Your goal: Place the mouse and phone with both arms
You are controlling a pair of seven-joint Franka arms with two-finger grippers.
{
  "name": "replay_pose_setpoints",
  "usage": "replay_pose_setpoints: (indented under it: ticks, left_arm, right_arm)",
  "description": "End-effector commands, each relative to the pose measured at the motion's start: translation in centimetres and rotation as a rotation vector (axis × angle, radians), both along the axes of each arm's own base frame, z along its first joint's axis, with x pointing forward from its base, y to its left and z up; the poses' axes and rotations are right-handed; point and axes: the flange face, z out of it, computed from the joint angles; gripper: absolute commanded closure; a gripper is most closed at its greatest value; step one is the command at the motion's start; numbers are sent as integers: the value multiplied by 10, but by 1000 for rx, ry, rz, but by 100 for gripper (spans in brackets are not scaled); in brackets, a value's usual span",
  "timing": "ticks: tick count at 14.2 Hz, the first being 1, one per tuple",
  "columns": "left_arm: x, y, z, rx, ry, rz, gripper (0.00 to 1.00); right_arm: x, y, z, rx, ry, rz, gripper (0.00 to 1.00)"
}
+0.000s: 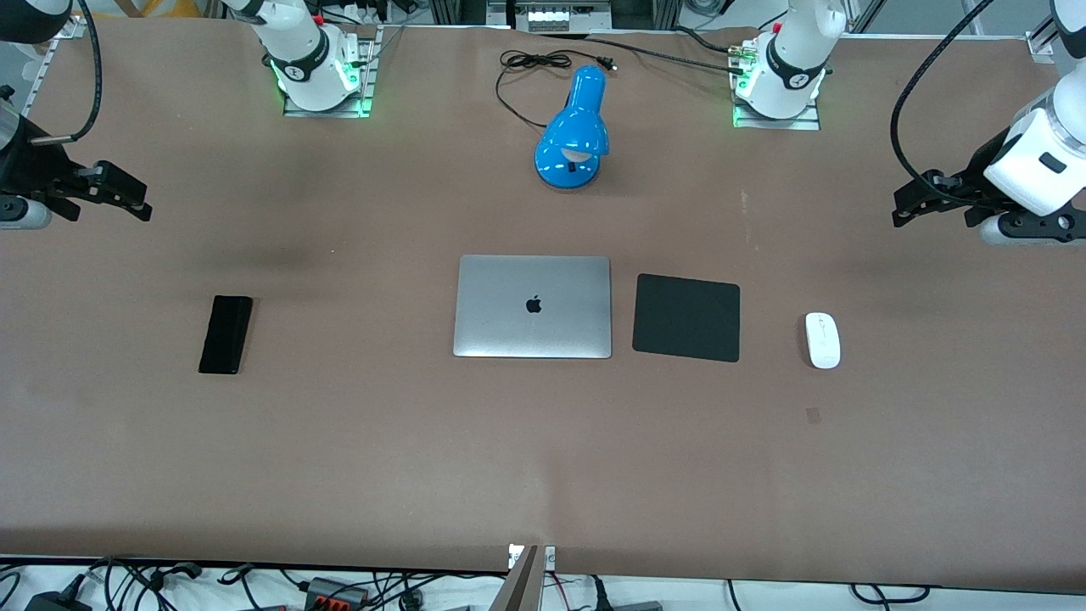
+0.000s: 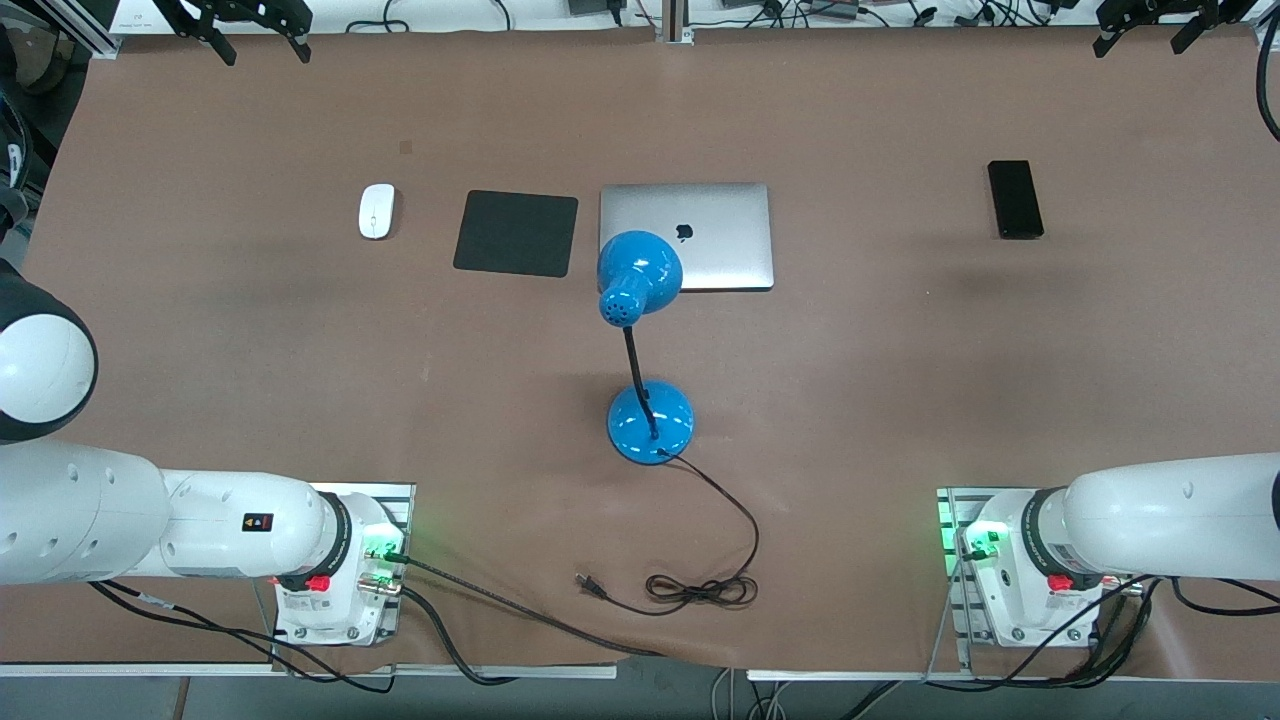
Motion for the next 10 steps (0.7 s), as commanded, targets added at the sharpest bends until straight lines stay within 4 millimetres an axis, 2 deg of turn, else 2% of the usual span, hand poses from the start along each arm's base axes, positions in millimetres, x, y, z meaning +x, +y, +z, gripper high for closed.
replay_pose_setpoints:
  ticks: [1, 5, 7, 9, 10]
  left_arm:
    - [2, 2, 5, 4, 6, -15, 0]
    - [3, 2, 7, 2, -3, -6, 0]
    - [17, 1, 6, 3, 0, -14, 0]
    - [19, 1, 4, 4, 30, -10, 0]
    - [23, 3, -7, 3, 52, 1, 0]
  right_arm:
    - [-7, 0, 7, 7, -3, -10, 0]
    - [-6, 0, 7, 7, -7, -8, 0]
    - [-4, -1, 1, 5, 3, -9, 0]
    - [1, -2, -11, 1, 20, -12, 0]
    - [7, -3, -22, -8, 31, -10, 0]
